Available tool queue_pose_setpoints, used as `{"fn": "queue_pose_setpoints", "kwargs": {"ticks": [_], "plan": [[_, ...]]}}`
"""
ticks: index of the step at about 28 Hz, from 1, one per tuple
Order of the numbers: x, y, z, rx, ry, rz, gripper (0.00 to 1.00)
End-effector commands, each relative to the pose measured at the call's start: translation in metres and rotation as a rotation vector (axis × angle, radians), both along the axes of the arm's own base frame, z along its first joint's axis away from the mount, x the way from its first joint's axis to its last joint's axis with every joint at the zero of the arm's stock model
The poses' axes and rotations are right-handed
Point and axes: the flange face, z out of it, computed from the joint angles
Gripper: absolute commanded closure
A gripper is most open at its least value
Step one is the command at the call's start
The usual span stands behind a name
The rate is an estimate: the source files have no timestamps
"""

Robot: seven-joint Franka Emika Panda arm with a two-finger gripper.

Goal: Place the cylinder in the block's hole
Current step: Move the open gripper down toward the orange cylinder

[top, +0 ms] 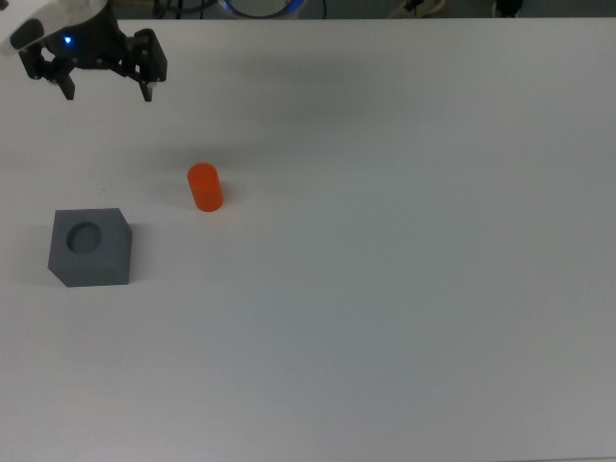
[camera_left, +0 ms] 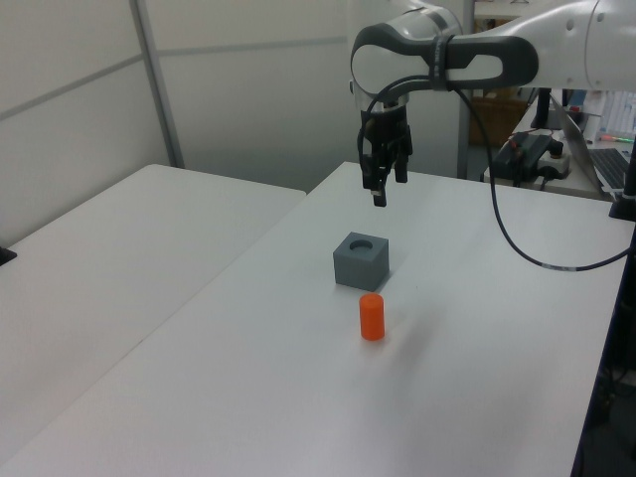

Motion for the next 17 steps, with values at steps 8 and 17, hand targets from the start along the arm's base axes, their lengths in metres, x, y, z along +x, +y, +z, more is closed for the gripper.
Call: {"fn": "queue_pose_setpoints", "kwargs": {"ticks": [8,17], "plan": [[-0.062,0.026,-0.012,-0.013,-0.115,0.143,0.00],[-0.053,0.063,-0.077,0.001,-0.182,0.210,0.00]]}}
